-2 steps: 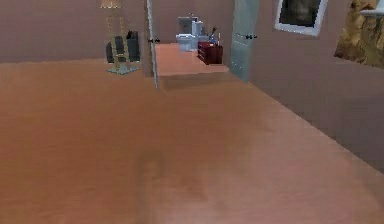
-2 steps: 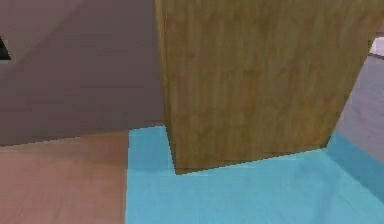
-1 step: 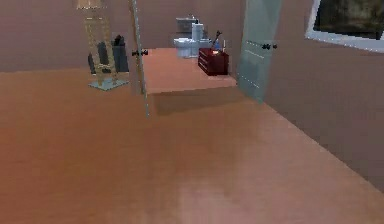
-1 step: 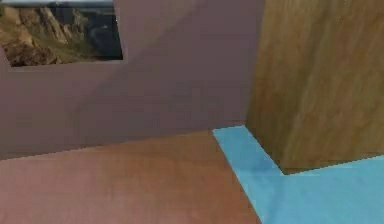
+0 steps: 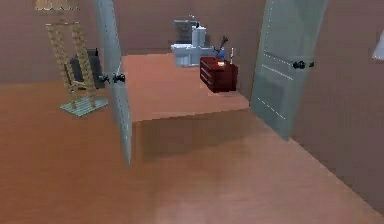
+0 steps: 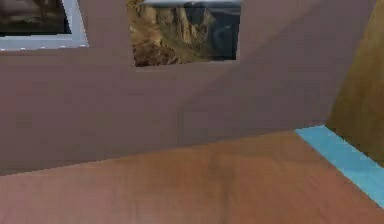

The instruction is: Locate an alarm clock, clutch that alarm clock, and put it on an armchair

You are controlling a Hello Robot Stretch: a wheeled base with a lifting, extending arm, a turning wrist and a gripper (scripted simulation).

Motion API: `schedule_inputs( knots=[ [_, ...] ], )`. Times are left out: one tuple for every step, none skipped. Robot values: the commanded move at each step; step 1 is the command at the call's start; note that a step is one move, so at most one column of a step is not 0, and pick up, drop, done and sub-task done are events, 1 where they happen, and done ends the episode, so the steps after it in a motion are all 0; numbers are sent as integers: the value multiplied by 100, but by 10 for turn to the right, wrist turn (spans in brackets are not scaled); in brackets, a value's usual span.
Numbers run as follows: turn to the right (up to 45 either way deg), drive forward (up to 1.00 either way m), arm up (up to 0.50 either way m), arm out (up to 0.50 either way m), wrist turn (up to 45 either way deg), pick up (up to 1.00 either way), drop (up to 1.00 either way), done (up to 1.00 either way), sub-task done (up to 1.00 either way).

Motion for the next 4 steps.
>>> schedule_inputs(
  knots=[
    [0,100,0,0,0,0,0,0,0],
    [0,50,0,0,0,0,0,0,0],
    [-60,0,0,0,0,0,0,0,0],
    [0,100,0,0,0,0,0,0,0]
  ],
)
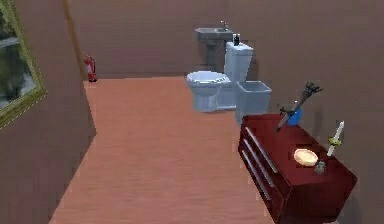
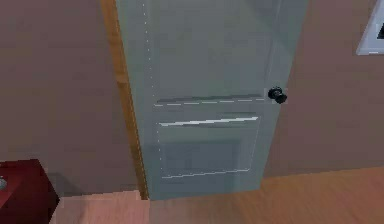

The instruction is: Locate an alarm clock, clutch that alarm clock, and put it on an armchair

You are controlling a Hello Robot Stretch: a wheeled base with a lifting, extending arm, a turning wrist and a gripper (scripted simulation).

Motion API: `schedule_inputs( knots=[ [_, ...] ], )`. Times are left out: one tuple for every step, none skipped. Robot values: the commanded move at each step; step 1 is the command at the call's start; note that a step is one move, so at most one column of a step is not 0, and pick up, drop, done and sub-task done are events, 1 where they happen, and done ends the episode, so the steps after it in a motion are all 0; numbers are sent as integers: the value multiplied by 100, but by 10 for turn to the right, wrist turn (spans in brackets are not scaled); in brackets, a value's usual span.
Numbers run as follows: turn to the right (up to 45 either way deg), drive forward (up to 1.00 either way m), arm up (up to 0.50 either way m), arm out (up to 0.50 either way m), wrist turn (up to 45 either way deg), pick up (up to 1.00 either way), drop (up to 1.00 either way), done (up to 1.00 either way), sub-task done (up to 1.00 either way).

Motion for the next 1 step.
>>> schedule_inputs(
  knots=[
    [-30,0,0,0,0,0,0,0,0]
  ],
)
